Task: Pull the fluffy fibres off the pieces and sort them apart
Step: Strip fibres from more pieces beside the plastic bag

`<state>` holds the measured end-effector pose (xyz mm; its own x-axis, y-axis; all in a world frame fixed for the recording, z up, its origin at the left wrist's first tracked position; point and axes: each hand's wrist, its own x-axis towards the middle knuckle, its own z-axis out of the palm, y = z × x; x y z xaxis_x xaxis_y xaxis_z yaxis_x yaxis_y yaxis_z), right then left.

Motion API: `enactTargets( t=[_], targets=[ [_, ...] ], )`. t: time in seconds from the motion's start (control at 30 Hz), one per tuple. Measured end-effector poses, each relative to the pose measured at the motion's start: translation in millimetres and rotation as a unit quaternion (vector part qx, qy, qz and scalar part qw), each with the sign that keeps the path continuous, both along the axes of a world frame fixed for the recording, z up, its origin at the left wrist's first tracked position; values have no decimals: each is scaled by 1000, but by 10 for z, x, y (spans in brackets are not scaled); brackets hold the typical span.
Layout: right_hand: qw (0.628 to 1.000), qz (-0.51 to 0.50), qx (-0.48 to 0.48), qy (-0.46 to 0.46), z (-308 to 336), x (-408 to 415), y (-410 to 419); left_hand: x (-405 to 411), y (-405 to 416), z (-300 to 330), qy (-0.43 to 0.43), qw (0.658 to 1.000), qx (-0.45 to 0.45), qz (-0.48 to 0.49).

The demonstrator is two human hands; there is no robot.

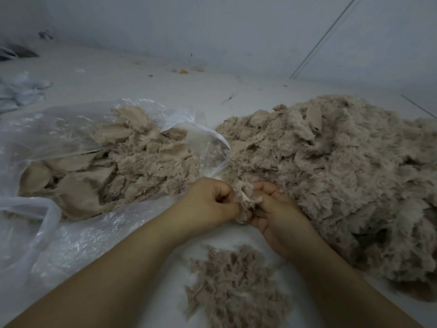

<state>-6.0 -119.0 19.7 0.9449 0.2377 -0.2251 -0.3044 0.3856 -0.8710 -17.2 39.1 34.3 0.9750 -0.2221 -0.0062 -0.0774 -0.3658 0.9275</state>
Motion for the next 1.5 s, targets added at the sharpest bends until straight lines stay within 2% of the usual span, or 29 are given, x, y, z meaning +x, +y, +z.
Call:
enactTargets(
  t=[0.13, 0.27, 0.53, 0.7, 0.8, 0.87, 1.03, 1.17, 1.27, 1.43, 1.5],
  targets=[
    [999, 16, -6, -29, 7, -9, -1, 12, -3, -40, -17, 999, 31, -1],
    [999, 26, -24, -34, -13, -2, -17, 13, -14, -39, 8, 1000, -10, 9],
    [999, 25, -12, -42, -53, 20, -29, -27, -41, -8, -23, 998, 23, -62],
    [998, 37, -28, -49, -57, 20, -27, -32, -59, -2, -52, 996, -60, 34],
    [996, 42, -53, -65, -61, 20, -16, -23, -80, -14, -74, 993, -54, 75],
    [996, 38, -50, -63, -62, 19, -16, -13, -78, -23, -56, 992, -71, 89],
    [998, 20, -34, -52, -56, 25, -18, -13, -52, 13, 8, 978, -184, 93],
    [990, 78, -25, -113, -27, -9, -38, -29, -86, -6, -9, 982, -164, 91],
    [992, 78, -35, -95, -26, -10, -30, -36, -105, -9, 1, 983, -162, 82],
    [996, 52, -19, -72, -46, 2, -23, -25, -55, 43, 58, 964, -250, 68],
    [996, 51, 2, -70, -33, -21, -18, -31, -61, 44, 74, 964, -251, 52]
  ],
)
